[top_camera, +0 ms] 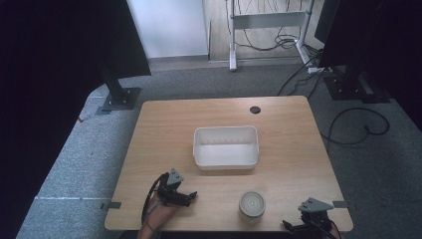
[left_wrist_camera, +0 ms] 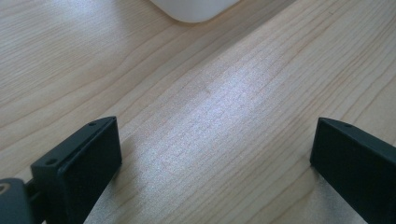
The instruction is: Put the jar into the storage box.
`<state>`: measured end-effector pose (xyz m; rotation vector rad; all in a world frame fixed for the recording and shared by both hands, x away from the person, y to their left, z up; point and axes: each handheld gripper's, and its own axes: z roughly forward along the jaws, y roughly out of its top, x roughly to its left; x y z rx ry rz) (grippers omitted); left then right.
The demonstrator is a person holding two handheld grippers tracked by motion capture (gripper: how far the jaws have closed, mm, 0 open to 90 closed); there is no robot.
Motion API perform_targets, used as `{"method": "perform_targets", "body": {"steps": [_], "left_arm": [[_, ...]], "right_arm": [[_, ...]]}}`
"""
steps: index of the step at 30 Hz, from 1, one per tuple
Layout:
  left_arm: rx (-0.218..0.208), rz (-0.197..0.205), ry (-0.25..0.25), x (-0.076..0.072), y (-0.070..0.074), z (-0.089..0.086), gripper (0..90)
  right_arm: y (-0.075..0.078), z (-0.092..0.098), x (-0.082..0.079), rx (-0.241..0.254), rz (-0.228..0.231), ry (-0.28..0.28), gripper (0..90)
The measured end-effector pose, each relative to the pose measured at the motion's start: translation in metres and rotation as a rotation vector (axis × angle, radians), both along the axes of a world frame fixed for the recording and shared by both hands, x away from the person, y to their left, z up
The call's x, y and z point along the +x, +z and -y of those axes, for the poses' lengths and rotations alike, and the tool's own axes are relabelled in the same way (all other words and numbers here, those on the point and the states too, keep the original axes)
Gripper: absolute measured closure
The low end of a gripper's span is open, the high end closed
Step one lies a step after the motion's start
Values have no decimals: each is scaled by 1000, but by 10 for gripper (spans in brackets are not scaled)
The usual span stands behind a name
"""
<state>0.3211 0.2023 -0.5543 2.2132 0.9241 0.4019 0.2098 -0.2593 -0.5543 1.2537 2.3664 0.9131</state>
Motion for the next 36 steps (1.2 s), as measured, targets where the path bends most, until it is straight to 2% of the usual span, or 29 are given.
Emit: {"method": "perform_targets", "body": {"steps": [18, 36], "left_arm": [[0, 0, 0, 0, 0, 0, 18], [0, 0, 0, 0, 0, 0, 18]], "right_arm": [[9, -13, -3, 51, 39, 40, 43], [14, -36, -4, 91, 68, 106, 37]]}}
